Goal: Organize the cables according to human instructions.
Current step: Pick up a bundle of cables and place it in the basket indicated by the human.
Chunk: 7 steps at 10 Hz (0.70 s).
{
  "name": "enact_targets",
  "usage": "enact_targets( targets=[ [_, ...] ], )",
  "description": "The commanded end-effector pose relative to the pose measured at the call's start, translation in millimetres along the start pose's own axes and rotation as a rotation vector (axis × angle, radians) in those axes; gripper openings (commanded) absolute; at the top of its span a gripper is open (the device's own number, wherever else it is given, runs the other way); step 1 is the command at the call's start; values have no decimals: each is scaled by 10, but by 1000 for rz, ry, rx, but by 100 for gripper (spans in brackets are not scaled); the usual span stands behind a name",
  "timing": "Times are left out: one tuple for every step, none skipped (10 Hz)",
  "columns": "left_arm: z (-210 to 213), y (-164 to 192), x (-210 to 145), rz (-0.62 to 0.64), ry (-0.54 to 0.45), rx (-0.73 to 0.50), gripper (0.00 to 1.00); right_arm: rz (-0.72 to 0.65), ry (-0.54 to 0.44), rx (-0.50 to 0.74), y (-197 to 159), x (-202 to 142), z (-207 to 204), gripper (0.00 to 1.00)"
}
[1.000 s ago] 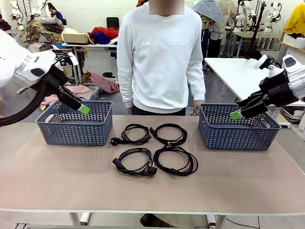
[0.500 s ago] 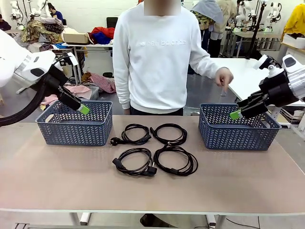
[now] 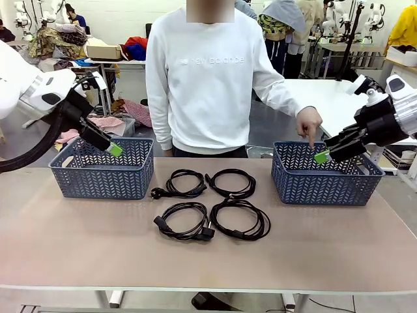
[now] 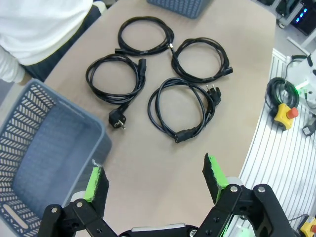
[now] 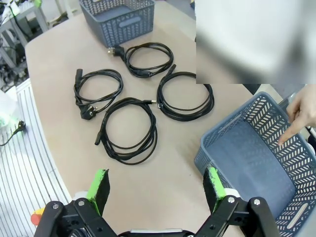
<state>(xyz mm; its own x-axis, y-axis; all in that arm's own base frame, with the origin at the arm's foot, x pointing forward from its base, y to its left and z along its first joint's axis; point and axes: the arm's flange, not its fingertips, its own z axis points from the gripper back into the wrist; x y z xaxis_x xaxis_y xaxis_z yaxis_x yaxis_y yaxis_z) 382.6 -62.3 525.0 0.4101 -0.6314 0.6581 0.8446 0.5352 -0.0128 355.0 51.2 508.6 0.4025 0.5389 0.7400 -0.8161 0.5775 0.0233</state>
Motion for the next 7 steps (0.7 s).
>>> enact_targets(
  targets=[
    [2, 25, -4, -9, -22, -20, 100, 5, -15, 10, -20, 1, -19, 100],
    [2, 25, -4, -9, -22, -20, 100, 5, -15, 10, -20, 1, -19, 100],
    [2, 25, -4, -9, -22, -20, 100, 5, -15, 10, -20, 1, -19, 100],
    [2, 25, -4, -9, -22, -20, 100, 5, -15, 10, -20, 1, -19, 100],
    [2, 25, -4, -9, -22, -20, 100, 5, -15, 10, -20, 1, -19, 100],
    [2, 25, -4, -9, -22, -20, 100, 5, -15, 10, -20, 1, -19, 100],
    [2, 25, -4, -9, -22, -20, 100, 5, -15, 10, -20, 1, -19, 100]
  ],
)
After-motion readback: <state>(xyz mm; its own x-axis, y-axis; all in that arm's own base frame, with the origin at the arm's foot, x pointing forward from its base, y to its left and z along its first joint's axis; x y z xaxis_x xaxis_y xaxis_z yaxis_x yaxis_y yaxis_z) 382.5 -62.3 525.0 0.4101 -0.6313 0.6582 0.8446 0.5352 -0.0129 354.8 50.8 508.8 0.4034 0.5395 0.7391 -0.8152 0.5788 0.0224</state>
